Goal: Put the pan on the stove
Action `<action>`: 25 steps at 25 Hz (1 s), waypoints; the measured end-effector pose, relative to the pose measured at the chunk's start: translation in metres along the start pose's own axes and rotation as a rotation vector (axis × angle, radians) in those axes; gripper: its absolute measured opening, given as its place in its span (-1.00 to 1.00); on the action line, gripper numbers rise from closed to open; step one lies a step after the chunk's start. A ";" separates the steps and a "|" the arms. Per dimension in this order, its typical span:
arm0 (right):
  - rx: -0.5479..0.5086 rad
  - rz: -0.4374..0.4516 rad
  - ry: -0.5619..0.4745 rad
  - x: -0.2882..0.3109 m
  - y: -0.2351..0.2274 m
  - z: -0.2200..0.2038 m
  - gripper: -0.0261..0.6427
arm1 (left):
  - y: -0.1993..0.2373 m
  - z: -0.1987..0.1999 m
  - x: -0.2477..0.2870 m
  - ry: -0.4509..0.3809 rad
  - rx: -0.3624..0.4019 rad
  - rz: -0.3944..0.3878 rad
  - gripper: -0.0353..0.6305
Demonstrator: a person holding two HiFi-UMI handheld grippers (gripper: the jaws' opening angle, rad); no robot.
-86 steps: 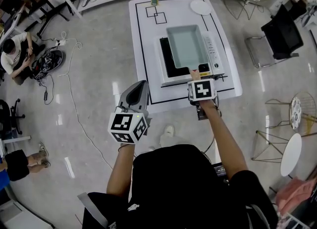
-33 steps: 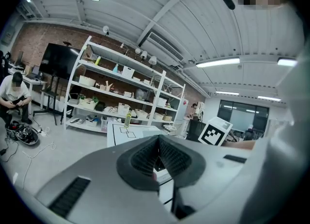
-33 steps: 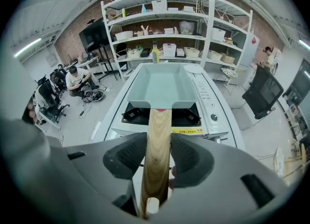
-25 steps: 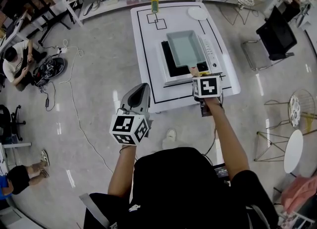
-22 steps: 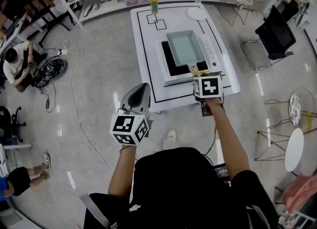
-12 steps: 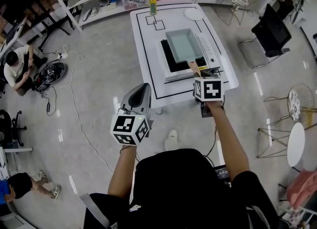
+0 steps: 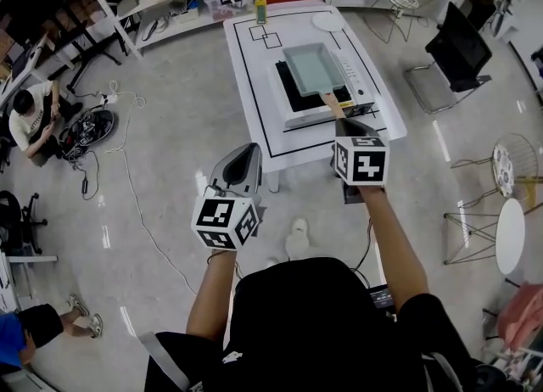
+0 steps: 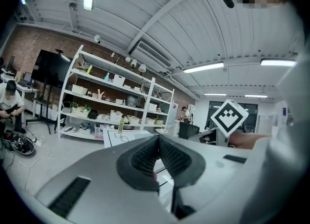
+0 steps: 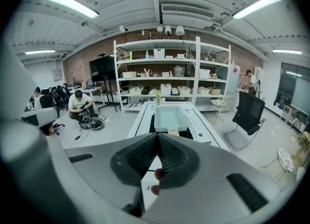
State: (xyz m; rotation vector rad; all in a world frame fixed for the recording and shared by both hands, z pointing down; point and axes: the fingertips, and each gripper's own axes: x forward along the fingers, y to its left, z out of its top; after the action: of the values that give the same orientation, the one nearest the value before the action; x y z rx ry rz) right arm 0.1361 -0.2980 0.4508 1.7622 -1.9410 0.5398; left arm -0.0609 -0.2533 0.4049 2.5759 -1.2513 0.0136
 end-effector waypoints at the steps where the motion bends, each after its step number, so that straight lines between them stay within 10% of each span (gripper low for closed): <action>1: 0.001 -0.001 -0.016 -0.005 0.003 -0.001 -0.91 | -0.002 0.000 -0.005 -0.004 0.003 -0.001 -0.86; 25: 0.014 -0.015 -0.310 -0.162 0.082 -0.026 -0.91 | -0.051 0.001 -0.123 -0.038 0.055 -0.118 -0.86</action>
State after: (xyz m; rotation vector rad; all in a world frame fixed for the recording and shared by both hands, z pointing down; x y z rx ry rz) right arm 0.0686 -0.1433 0.3802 1.9626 -2.1286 0.2882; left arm -0.0988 -0.1287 0.3755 2.7055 -1.1251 -0.0253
